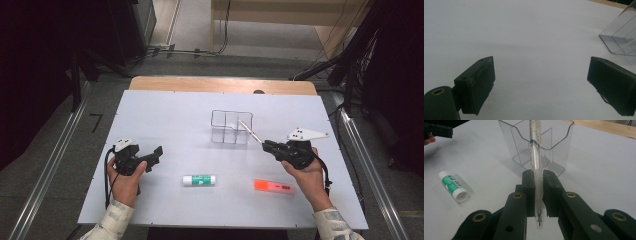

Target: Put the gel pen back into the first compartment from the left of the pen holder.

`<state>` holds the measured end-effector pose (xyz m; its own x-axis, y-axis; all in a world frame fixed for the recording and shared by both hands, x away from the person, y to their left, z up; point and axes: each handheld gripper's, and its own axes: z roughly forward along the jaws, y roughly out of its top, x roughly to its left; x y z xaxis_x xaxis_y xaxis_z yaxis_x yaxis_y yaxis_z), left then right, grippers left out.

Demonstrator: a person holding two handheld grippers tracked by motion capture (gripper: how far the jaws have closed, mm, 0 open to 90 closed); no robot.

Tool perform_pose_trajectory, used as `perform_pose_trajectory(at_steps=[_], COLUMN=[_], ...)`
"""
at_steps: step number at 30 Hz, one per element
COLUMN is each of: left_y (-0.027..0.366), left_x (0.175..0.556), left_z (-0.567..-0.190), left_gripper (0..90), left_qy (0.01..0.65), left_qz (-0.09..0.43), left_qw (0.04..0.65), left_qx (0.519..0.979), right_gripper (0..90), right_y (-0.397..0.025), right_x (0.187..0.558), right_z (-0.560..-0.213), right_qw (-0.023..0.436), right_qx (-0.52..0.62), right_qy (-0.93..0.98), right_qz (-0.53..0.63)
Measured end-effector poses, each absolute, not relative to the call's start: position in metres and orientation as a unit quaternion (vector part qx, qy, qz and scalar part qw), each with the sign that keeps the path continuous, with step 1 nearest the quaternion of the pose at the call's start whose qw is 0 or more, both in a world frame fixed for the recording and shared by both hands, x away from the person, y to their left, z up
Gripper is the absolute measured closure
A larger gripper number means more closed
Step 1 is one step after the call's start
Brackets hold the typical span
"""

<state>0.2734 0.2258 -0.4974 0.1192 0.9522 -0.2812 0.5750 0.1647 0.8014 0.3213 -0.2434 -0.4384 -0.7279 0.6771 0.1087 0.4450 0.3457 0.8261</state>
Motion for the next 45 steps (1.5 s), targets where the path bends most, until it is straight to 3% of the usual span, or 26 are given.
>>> perform_pose_trajectory(at_steps=[45], left_y=[0.227], left_x=[0.273], left_z=[-0.497], left_gripper=[8.0], left_qy=[0.627], left_qz=[0.213], left_qw=[0.438], left_qx=[0.608], right_gripper=[78.8], right_y=[-0.162], right_x=[0.341], right_z=[-0.415], right_qw=[0.144], right_qx=[0.350], right_qy=[0.837], right_qz=[0.394])
